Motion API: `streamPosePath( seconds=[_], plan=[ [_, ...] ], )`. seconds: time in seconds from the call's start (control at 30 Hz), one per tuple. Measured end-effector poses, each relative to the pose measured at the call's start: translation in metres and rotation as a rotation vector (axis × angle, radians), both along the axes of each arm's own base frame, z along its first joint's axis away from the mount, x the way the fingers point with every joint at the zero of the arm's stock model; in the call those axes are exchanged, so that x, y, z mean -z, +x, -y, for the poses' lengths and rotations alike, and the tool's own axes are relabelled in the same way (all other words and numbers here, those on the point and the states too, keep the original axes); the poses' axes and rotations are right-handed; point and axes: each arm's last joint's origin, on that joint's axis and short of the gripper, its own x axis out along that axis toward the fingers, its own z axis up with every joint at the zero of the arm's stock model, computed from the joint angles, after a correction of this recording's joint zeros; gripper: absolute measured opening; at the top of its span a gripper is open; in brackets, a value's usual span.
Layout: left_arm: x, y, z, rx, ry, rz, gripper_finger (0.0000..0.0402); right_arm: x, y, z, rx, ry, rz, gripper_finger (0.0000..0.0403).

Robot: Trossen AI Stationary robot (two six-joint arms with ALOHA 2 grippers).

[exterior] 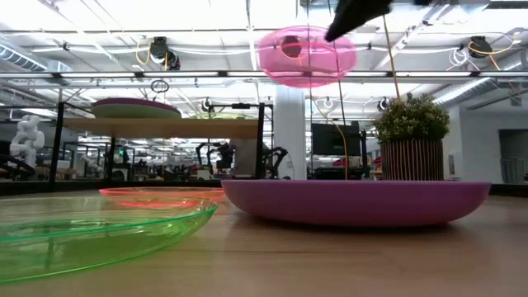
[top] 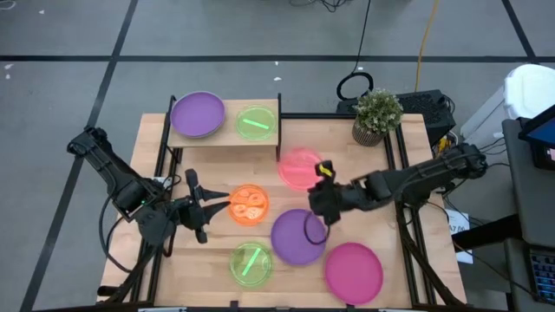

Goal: Place and stack plates onto a shelf
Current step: Stack the transparent pink plate on top of the transparent green plate on the shelf

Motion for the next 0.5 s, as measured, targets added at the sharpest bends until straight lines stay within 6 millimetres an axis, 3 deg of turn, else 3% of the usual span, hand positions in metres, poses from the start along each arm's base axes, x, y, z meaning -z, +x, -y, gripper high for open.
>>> streamPosePath(
  seconds=[0.5],
  plan=[
    [0.003, -0.002, -0.001, -0.025, -0.043, -0.009, 0.0104, -0.025, 0.044, 0.071, -0.076, -0.245, 0.187, 0.0]
  ],
)
